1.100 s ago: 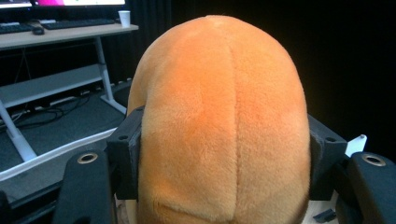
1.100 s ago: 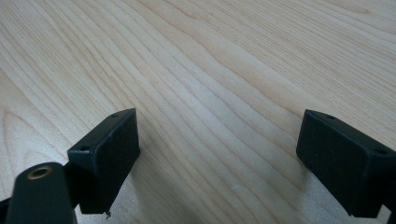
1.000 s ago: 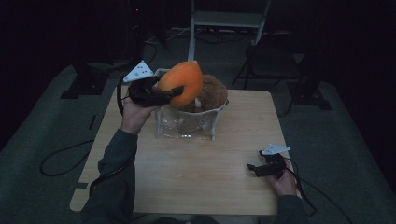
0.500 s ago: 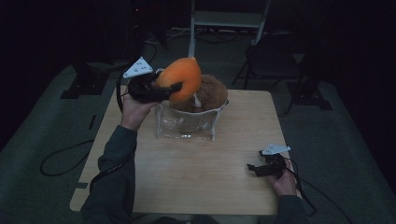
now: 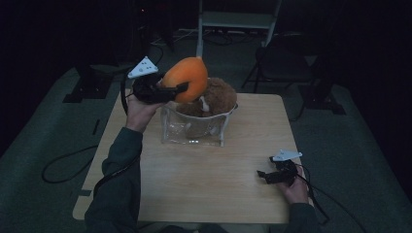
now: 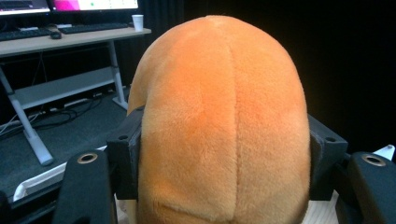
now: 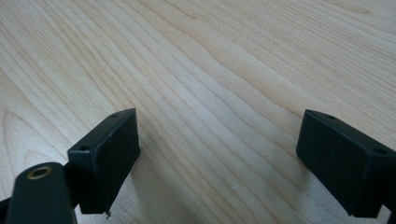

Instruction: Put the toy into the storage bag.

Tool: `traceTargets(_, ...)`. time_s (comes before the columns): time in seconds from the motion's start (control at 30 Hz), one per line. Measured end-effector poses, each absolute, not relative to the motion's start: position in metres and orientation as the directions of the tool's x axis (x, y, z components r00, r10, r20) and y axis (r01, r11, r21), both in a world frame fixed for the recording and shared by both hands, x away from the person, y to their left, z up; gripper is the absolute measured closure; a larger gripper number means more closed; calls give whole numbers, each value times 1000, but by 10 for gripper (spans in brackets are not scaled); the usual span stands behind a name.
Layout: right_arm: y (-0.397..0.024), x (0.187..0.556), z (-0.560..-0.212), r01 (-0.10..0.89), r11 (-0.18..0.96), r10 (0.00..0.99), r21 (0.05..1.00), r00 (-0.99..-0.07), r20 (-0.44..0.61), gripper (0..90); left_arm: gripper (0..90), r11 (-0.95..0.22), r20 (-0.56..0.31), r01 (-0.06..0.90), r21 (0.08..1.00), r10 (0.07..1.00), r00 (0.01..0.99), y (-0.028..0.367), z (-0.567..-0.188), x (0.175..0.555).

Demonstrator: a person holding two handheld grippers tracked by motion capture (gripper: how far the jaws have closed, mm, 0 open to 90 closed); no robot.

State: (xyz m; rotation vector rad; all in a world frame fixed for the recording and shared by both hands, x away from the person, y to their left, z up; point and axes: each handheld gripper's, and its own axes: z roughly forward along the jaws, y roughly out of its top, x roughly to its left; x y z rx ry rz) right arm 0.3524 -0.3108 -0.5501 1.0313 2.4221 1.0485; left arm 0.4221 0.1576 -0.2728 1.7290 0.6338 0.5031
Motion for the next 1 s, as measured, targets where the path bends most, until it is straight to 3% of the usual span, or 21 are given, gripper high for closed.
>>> traceTargets(1.0,-311,352,-550,497,472,721,728,-693,5,125,326,-171,-11,178,969,691,723,164,-279,443)
